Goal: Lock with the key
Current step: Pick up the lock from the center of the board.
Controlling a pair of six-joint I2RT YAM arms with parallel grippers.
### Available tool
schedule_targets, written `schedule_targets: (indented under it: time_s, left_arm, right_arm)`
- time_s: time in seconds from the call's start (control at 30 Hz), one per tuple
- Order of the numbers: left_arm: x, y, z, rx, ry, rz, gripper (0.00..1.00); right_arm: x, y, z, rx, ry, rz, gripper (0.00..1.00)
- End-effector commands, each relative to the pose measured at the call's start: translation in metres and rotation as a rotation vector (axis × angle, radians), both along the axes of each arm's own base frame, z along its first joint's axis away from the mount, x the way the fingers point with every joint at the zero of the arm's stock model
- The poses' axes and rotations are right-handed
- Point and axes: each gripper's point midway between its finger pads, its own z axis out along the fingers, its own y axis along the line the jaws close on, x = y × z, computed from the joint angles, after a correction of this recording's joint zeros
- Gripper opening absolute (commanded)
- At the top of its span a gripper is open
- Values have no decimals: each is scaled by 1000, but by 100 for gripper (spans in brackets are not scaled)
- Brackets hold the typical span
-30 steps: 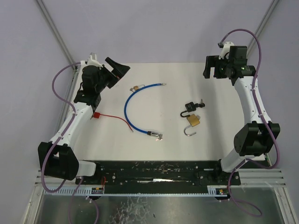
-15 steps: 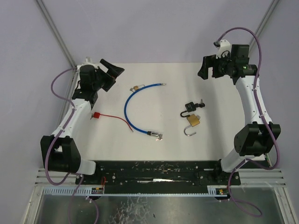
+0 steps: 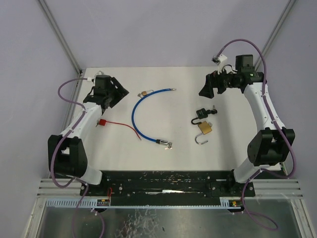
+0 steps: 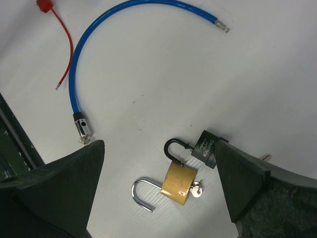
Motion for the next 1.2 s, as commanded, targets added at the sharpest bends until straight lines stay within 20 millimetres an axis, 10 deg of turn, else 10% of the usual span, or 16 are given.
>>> schedule_targets:
  time_s: [0.0, 0.13, 0.53, 1.17]
  left_arm:
    - [-12, 47, -48, -17, 179, 188, 57]
    - [-32, 75, -83, 11, 359, 308, 42]
    - [-65, 144, -117, -68, 411, 619, 63]
    - [-58, 151, -160, -171, 454, 654, 68]
  right_arm:
    - [-18, 14, -5, 61, 36, 94, 99]
    - [-22, 19, -22, 65, 99, 100, 98]
    - [-32, 45, -48, 69, 191, 147, 95]
    - [-31, 64, -55, 71, 227, 186, 95]
